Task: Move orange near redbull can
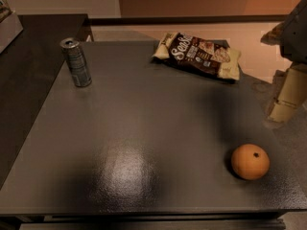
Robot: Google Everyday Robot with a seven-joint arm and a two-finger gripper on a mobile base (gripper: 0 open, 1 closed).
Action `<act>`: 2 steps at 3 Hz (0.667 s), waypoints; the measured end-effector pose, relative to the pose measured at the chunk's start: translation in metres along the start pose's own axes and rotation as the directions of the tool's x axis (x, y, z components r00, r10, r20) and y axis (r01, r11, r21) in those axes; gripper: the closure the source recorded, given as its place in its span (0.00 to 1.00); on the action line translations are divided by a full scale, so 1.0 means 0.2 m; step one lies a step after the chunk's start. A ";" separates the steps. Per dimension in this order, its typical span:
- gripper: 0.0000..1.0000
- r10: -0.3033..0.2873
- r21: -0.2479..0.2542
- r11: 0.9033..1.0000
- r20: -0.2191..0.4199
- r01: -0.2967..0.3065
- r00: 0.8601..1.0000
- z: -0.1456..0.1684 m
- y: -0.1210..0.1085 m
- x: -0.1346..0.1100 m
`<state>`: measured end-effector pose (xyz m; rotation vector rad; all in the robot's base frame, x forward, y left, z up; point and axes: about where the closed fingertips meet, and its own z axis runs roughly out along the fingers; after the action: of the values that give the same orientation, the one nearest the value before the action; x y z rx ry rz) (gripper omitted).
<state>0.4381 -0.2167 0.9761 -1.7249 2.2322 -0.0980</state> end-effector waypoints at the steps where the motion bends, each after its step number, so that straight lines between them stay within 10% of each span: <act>1: 0.00 0.000 0.000 1.000 0.000 0.000 1.000 0.00 0.00 0.00; 2: 0.00 -0.003 -0.010 1.000 0.025 0.003 1.000 0.02 0.02 0.03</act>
Offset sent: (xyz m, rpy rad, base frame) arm -0.0115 -0.0097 -0.0230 0.0613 0.0285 0.0281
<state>0.4337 -0.2199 0.9692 -1.7249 2.2163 -0.0665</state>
